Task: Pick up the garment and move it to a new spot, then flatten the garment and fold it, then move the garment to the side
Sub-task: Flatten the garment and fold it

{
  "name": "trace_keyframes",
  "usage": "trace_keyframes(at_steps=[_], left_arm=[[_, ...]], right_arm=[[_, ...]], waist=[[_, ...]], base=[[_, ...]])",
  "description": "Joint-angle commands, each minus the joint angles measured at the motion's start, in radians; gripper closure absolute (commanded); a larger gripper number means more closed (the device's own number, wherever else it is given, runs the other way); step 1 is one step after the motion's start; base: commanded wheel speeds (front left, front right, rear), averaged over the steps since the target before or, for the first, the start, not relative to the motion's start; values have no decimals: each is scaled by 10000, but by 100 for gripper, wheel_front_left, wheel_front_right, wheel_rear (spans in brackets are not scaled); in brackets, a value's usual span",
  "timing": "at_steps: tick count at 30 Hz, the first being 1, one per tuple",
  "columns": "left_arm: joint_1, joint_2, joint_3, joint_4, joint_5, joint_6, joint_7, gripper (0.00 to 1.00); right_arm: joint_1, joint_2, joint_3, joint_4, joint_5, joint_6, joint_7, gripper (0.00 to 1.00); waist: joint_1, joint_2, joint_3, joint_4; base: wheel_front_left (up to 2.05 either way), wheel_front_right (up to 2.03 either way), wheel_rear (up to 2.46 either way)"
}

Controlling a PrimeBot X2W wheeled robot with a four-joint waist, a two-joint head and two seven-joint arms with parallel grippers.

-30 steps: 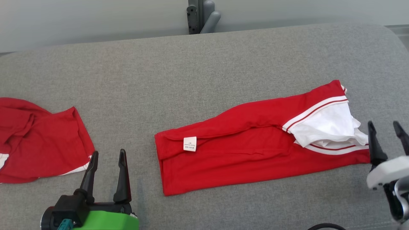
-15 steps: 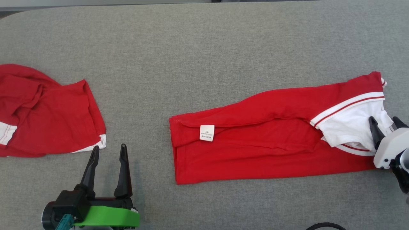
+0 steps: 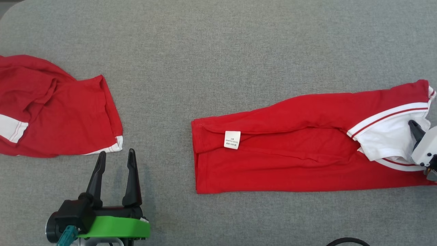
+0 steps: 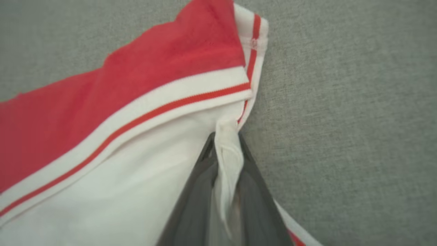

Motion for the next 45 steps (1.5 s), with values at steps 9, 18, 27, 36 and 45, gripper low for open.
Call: trace_keyframes(at_steps=[9, 18, 27, 36, 45], left_arm=[[53, -4, 194, 13, 27, -35, -30, 0], [257, -3, 440, -45, -171, -38, -30, 0], [355, -1, 209, -88, -345, 88, -31, 0], [-124, 1, 42, 366, -119, 39, -29, 0], [-19, 0, -79, 745, -300, 86, -29, 0]], right_arm=[[910, -1415, -1264, -337, 2575, 44, 653, 100], [1563, -2746, -2614, -718, 2429, 51, 529, 100], [1507, -1357, -727, -4598, 2314, 51, 1100, 100], [760, 1345, 1791, -5125, 389, 53, 1876, 100], [491, 2477, 2624, -4386, -341, 53, 1466, 100]], waist=[[0, 0, -320, -3], [0, 0, -614, 1], [0, 0, -792, -604], [0, 0, -707, -1024], [0, 0, -862, -757]], base=[[0, 0, 0], [0, 0, 0], [0, 0, 0], [0, 0, 0], [0, 0, 0]])
